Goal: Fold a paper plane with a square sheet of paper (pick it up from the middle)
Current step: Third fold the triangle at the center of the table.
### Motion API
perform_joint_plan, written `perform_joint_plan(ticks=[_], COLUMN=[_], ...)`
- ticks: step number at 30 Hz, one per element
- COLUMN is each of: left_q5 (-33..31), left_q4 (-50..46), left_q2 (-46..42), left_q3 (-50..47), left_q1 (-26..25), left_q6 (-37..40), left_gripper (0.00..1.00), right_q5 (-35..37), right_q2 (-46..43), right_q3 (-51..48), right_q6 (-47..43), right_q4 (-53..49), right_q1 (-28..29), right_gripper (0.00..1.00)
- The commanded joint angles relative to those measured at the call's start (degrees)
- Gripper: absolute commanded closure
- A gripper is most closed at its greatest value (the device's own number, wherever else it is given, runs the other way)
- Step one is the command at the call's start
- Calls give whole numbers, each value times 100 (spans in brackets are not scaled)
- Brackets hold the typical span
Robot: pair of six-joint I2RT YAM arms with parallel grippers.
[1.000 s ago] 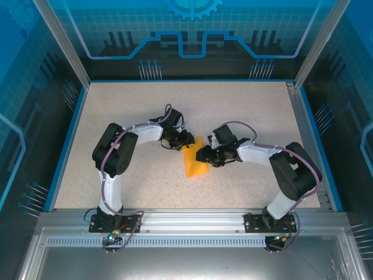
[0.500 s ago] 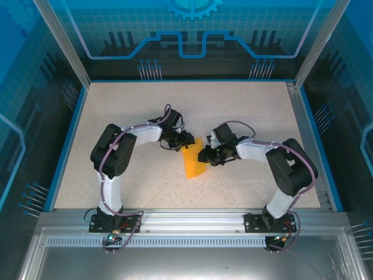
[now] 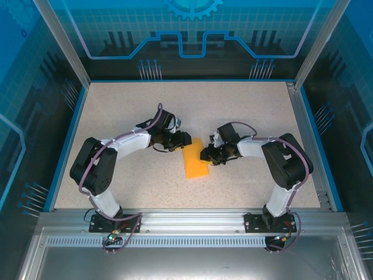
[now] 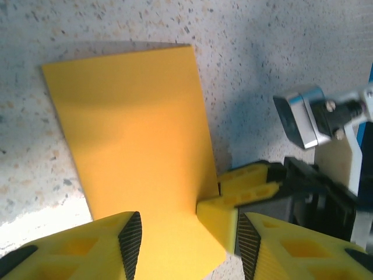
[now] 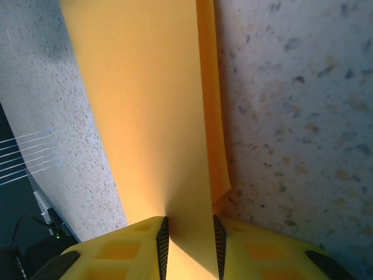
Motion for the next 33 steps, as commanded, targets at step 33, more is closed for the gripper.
perform_joint_plan(ticks=[33], left_q5=[-4715], left_q4=[-1355], left_q2=[454], left_q3=[689], left_q1=[-3423], left_q6=[1747], left_gripper=[37], right_q5=[-708], right_q2=[227], right_q3=[211], right_q6=[710], right_q4=[527], right_q1=[-233], right_gripper=[91])
